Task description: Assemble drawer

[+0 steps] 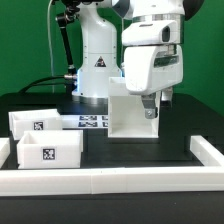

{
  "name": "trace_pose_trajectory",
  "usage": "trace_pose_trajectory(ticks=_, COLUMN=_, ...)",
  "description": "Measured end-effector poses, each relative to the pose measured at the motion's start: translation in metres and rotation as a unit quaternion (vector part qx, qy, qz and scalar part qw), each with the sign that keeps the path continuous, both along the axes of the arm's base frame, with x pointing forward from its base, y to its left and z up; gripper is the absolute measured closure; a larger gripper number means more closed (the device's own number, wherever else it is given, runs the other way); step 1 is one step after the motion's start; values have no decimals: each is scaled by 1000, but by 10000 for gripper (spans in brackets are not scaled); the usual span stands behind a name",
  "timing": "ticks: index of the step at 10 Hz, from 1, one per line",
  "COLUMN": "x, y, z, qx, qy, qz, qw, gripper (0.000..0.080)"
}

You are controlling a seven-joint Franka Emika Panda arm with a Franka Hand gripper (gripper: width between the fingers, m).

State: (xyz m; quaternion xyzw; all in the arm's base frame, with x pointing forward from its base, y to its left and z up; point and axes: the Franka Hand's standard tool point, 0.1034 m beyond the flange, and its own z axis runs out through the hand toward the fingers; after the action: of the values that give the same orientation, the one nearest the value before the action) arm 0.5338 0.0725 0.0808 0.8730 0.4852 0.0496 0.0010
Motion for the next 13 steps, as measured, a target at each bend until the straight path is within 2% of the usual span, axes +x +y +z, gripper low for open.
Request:
trace_pose_trajectory(ticks=6, x=-1, y=-2, z=-2, qx=4, qy=-2, qz=-12, qw=1000, gripper=150)
trace_pose_trajectory(ticks=8, x=-6, y=-3, z=2, qx=10, qy=3, qz=-89, qw=996, gripper=150)
trace_pose_trajectory(ticks=10, x=-20, y=0, z=2, qx=14, qy=45, qz=-227, qw=973, gripper=150)
trace_pose_trajectory(ticks=13, x=-20, y=3, z=2, qx=22, qy=48, qz=-309, qw=950, gripper=150)
